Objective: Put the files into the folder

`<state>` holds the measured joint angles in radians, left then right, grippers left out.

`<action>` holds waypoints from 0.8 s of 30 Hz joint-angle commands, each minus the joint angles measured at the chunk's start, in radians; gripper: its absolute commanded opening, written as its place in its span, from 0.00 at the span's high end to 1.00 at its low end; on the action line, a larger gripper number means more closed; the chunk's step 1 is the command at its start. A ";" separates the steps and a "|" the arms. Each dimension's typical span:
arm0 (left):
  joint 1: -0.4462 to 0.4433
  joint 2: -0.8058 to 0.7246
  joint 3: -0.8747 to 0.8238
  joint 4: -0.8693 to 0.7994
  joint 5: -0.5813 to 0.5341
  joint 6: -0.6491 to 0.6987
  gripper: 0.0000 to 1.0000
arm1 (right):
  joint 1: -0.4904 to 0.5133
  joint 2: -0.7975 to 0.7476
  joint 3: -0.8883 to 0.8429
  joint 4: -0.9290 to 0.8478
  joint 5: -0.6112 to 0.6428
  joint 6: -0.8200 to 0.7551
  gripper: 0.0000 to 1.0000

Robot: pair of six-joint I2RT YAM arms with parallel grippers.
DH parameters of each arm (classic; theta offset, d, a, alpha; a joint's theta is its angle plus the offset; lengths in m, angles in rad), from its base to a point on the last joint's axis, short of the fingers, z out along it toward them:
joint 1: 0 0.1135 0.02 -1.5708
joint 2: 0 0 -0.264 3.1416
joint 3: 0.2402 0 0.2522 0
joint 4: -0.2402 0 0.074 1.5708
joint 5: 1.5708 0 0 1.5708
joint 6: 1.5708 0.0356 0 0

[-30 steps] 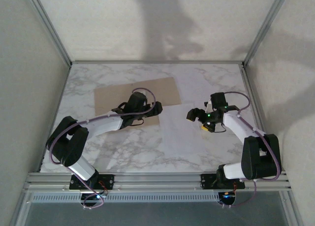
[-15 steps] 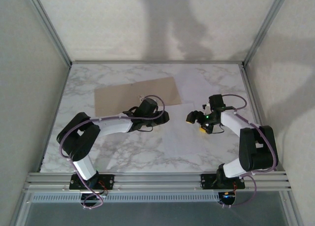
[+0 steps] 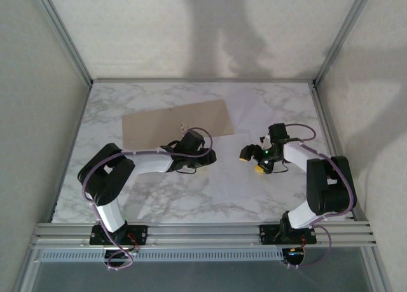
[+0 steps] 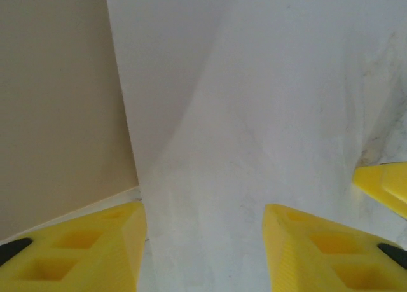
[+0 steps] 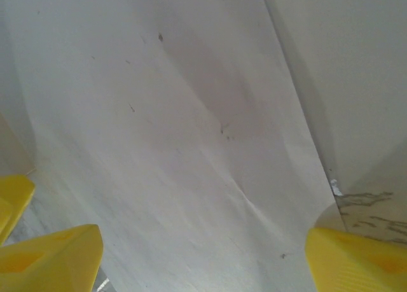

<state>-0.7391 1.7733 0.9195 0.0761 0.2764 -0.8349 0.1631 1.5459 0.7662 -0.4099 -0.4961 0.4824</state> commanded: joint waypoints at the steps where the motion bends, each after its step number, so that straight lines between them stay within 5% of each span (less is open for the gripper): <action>1: -0.007 0.021 -0.017 -0.005 0.016 0.002 0.50 | -0.004 0.025 -0.010 0.001 -0.003 -0.007 0.16; 24: -0.017 0.019 -0.089 0.166 0.073 -0.020 0.64 | -0.005 0.023 -0.043 0.020 -0.024 0.005 0.16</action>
<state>-0.7456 1.8019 0.8566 0.1883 0.3237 -0.8398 0.1631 1.5505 0.7578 -0.3805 -0.5213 0.4843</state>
